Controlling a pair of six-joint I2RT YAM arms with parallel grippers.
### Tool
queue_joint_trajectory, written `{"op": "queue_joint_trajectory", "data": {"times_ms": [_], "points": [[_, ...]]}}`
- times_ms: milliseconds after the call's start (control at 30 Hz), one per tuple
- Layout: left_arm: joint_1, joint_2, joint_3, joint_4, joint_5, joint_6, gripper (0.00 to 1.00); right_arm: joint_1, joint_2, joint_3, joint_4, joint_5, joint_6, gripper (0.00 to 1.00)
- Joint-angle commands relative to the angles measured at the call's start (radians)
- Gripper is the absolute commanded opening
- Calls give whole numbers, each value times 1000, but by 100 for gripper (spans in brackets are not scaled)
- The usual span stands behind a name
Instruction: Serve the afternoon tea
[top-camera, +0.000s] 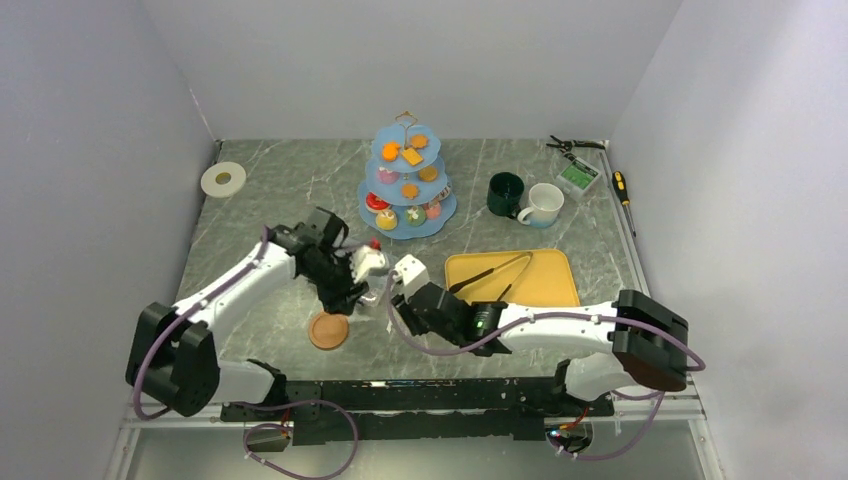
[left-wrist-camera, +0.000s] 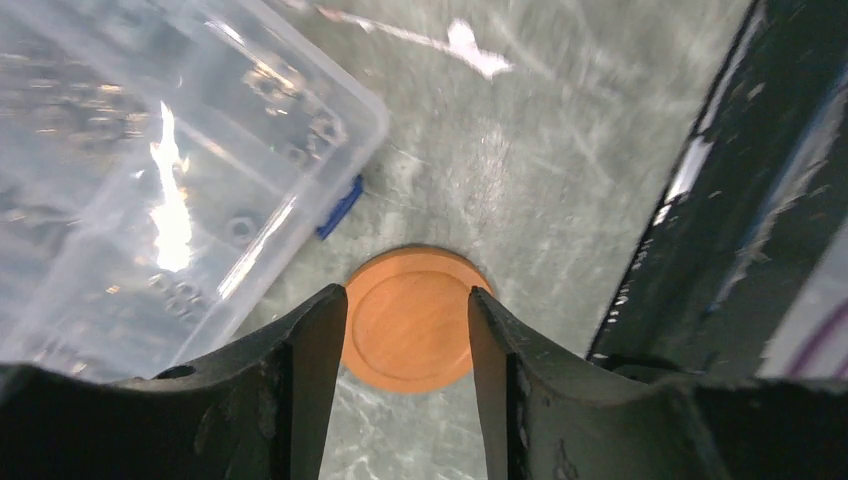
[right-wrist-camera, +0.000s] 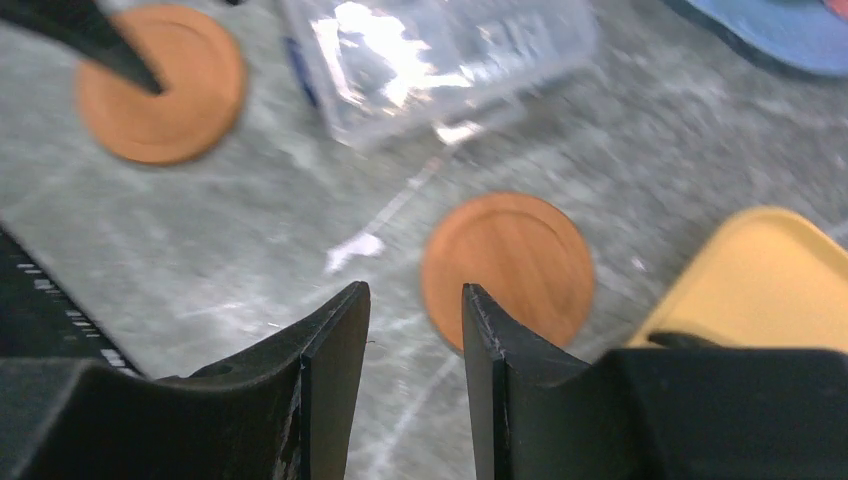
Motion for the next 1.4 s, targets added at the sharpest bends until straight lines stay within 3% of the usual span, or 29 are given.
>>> {"op": "queue_joint_trajectory", "data": {"times_ms": [0, 100, 233, 433, 600, 967, 1167, 1367], "points": [[82, -70, 196, -234, 194, -90, 56, 65, 42, 101, 87, -42, -50, 44], [194, -80, 302, -328, 290, -60, 60, 100, 95, 137, 138, -106, -80, 44], [354, -57, 376, -327, 265, -41, 64, 129, 233, 258, 193, -194, -171, 42], [564, 62, 543, -258, 250, -217, 65, 131, 495, 504, 168, -244, -253, 34], [704, 106, 638, -206, 208, -332, 67, 131, 628, 586, 155, -269, -279, 31], [748, 122, 708, -147, 210, -396, 71, 112, 559, 375, 146, -279, -217, 17], [747, 127, 696, -122, 237, -404, 72, 91, 433, 197, 166, -233, -164, 17], [746, 118, 683, -111, 270, -402, 74, 81, 436, 170, 160, -178, -141, 15]]}}
